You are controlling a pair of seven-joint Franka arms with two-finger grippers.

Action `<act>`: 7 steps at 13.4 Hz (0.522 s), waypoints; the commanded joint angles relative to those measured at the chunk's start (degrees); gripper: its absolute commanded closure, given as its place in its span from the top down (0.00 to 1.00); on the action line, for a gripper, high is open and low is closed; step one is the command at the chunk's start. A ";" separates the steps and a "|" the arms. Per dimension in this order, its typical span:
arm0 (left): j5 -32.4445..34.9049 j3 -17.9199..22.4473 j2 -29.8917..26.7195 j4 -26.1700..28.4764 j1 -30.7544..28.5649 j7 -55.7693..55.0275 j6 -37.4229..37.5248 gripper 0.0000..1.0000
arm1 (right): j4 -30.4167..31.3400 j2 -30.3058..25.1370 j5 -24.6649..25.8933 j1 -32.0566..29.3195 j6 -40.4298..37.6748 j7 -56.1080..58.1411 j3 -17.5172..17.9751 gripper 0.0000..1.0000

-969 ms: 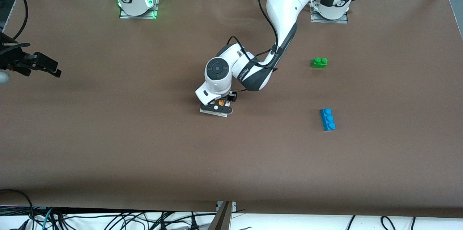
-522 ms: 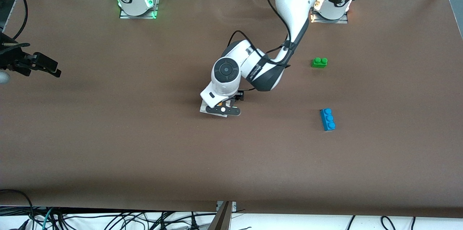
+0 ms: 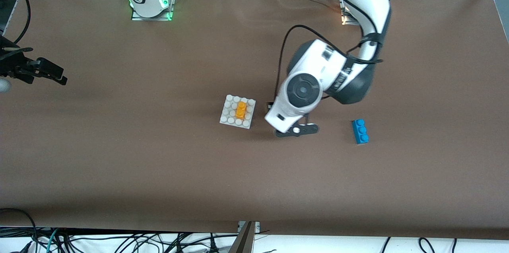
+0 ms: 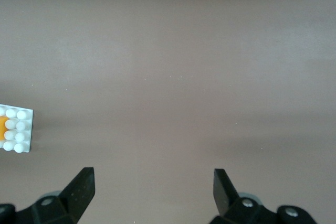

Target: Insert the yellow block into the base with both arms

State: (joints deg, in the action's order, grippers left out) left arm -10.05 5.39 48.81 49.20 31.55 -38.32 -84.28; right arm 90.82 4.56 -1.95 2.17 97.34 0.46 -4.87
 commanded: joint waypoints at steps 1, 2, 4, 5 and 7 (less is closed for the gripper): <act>0.38 0.75 -2.92 1.69 -3.86 -0.97 1.40 1.00 | -0.03 -0.51 -0.34 -0.76 -0.74 0.59 0.48 1.00; 1.08 1.72 -4.07 1.69 -5.26 -0.45 1.40 1.00 | -0.03 -0.51 -0.34 -0.76 -0.74 0.59 0.48 1.00; 1.17 1.99 -6.61 1.69 -9.12 3.23 1.40 1.00 | -0.03 -0.51 -0.34 -0.76 -0.74 0.59 0.48 1.00; 1.09 1.99 -8.11 1.95 -10.88 5.51 1.49 1.00 | -0.03 -0.51 -0.34 -0.76 -0.74 0.59 0.48 1.00; 1.17 1.99 -10.74 3.26 -14.40 11.04 1.75 1.00 | -0.03 -0.51 -0.34 -0.76 -0.74 0.68 0.48 1.00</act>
State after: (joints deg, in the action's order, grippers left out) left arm -9.85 7.93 42.08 49.25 19.68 -32.23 -83.09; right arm 90.82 4.57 -1.95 2.16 97.32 0.46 -4.87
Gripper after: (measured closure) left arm 0.000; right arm 0.000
